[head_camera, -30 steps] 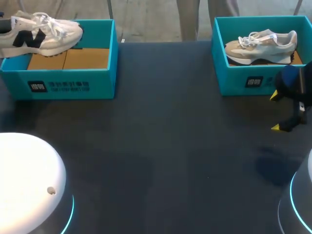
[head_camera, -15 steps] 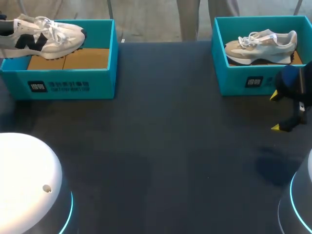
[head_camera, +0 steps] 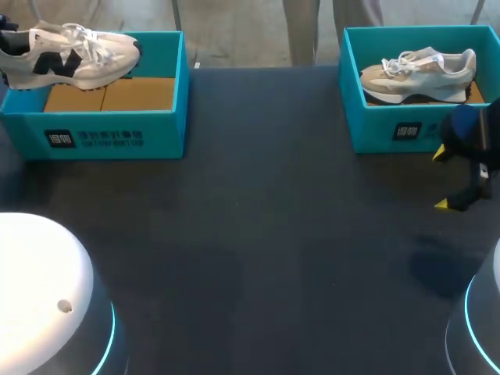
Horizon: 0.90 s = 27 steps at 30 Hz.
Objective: Take the shoe out of the shoebox, open the shoe tongue, remove and reinsert the insole, then place the shoe into the shoebox
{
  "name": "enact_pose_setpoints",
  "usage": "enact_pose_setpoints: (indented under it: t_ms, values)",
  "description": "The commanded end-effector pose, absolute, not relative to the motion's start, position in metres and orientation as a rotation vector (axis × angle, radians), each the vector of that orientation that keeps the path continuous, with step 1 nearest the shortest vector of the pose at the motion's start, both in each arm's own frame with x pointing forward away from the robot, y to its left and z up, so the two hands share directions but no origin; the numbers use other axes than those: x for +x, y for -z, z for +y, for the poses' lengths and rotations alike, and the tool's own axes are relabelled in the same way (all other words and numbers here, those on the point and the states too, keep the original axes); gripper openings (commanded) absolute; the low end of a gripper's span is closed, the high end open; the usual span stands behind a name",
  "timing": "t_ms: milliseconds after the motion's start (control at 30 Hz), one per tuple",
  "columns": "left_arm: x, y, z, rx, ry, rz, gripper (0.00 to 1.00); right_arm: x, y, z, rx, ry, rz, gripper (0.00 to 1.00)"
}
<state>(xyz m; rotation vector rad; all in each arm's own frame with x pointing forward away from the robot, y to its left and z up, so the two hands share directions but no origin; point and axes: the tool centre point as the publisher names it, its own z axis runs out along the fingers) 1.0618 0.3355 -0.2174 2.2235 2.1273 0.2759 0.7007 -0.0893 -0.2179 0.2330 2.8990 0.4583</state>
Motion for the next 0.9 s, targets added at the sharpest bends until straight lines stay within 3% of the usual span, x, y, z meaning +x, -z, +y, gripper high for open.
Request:
enact_pose_setpoints:
  t_ms: [33,900]
  values:
    - [1.075,0.228,0.330,2.242,-0.238,2.129,0.00,0.700,0.219,-0.089,0.234,-0.455,2.898,1.00]
    - [1.066,0.277,0.307,2.294,-0.107,2.119,0.00,0.700,0.219,-0.089,0.234,-0.455,2.898,1.00]
